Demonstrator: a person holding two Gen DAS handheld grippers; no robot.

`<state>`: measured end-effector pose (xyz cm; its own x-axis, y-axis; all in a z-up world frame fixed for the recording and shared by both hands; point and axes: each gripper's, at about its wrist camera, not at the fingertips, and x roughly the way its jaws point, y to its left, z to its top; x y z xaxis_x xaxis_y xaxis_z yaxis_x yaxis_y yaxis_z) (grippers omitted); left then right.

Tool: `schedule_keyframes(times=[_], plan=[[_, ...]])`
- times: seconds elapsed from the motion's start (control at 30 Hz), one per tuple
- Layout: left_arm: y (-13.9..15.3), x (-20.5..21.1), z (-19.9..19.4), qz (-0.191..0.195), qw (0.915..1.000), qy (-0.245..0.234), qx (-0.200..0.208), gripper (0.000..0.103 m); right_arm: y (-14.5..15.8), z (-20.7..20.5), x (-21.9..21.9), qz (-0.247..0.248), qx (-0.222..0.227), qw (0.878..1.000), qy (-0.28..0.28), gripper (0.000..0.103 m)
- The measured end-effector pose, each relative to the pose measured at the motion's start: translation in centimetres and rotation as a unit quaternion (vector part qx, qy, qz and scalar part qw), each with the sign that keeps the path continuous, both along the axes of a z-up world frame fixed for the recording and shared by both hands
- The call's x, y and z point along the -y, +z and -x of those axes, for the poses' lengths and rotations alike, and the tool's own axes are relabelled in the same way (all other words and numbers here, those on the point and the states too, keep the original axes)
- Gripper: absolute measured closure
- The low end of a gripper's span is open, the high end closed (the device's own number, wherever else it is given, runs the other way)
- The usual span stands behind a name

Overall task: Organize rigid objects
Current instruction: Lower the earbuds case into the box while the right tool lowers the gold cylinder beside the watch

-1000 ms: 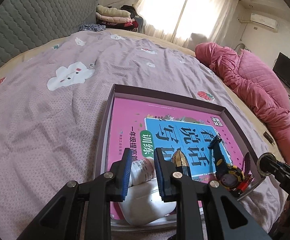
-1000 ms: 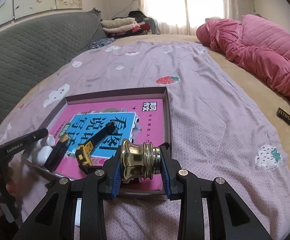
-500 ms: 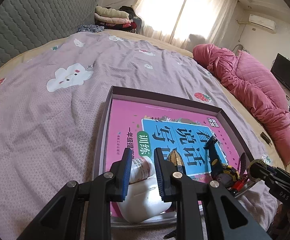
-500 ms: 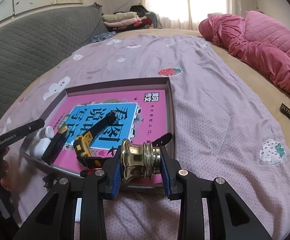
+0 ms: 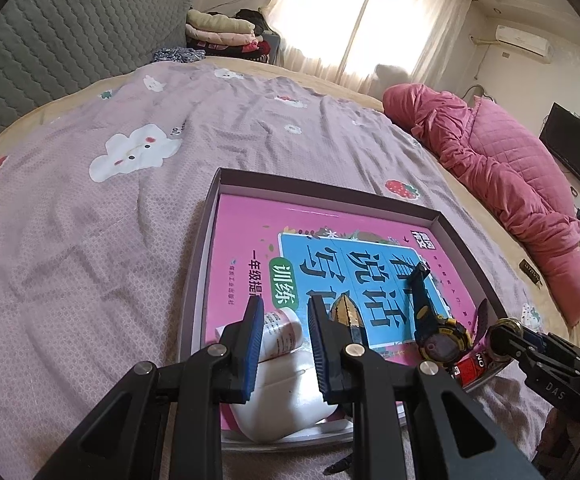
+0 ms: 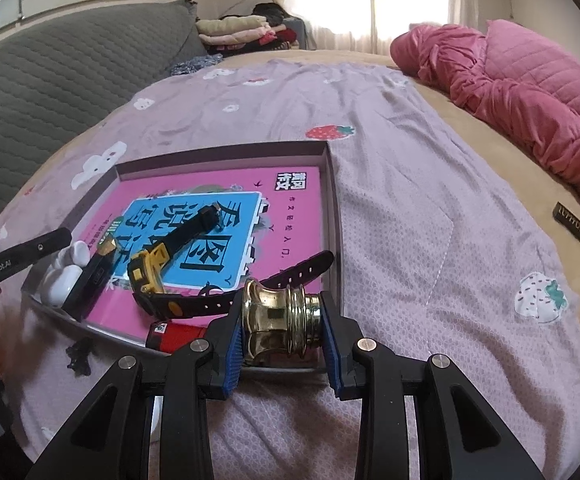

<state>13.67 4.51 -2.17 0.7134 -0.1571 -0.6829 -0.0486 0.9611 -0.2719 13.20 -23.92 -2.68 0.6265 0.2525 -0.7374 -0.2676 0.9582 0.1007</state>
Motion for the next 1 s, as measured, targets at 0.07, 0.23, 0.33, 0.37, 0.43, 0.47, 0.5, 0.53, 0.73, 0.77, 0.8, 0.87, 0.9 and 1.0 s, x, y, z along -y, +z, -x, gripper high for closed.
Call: schedule_keyframes(times=[0.07,0.23,0.33,0.37,0.43,0.47,0.5,0.53,0.73,0.77,0.8,0.87,0.9,1.0], plan=[[0.0,0.0,0.0,-0.001,1.0000,0.000,0.000,0.080,-0.1,0.1,-0.3,0.001,-0.001,1.000,0.006,0.069],[0.0,0.1,0.1,-0.003,1.0000,-0.001,0.000,0.080,-0.5,0.0,-0.9,0.010,-0.004,1.000,0.016,0.066],[0.0,0.2,0.1,-0.004,1.0000,-0.001,0.000,0.080,-0.5,-0.1,-0.8,0.005,-0.007,1.000,0.014,0.065],[0.0,0.2,0.1,-0.004,1.0000,-0.001,0.000,0.080,-0.5,-0.1,-0.8,0.004,-0.008,1.000,0.014,0.066],[0.0,0.2,0.1,-0.003,1.0000,-0.001,0.000,0.080,-0.5,-0.1,-0.8,0.003,-0.008,1.000,0.014,0.065],[0.0,0.2,0.1,-0.004,1.0000,-0.001,0.000,0.080,-0.5,-0.1,-0.8,0.002,-0.008,1.000,0.014,0.065],[0.0,0.2,0.1,-0.004,1.0000,-0.001,0.000,0.080,-0.5,-0.1,-0.7,0.000,-0.009,1.000,0.014,0.065],[0.0,0.2,0.1,-0.004,1.0000,-0.001,0.000,0.080,-0.5,-0.1,-0.7,-0.001,-0.010,1.000,0.015,0.065],[0.1,0.2,0.1,-0.002,1.0000,-0.001,0.000,0.080,-0.6,0.1,-0.8,0.007,-0.005,1.000,0.022,0.063],[0.0,0.2,0.1,-0.002,1.0000,0.000,0.000,0.080,-0.5,0.1,-0.9,0.010,-0.004,1.000,0.024,0.061],[0.0,0.2,0.1,-0.002,1.0000,0.000,-0.001,0.080,-0.5,0.2,-1.1,0.013,-0.002,1.000,0.026,0.059],[0.1,0.1,0.1,-0.002,1.0000,-0.001,0.000,0.080,-0.5,0.3,-1.3,0.018,0.002,0.999,0.028,0.057],[0.0,0.2,0.1,-0.003,1.0000,-0.001,0.000,0.080,-0.5,0.3,-1.3,0.019,0.002,0.999,0.029,0.056],[0.1,0.2,0.1,-0.003,1.0000,-0.001,-0.001,0.080,-0.4,0.4,-1.4,0.022,0.005,0.999,0.029,0.054]])
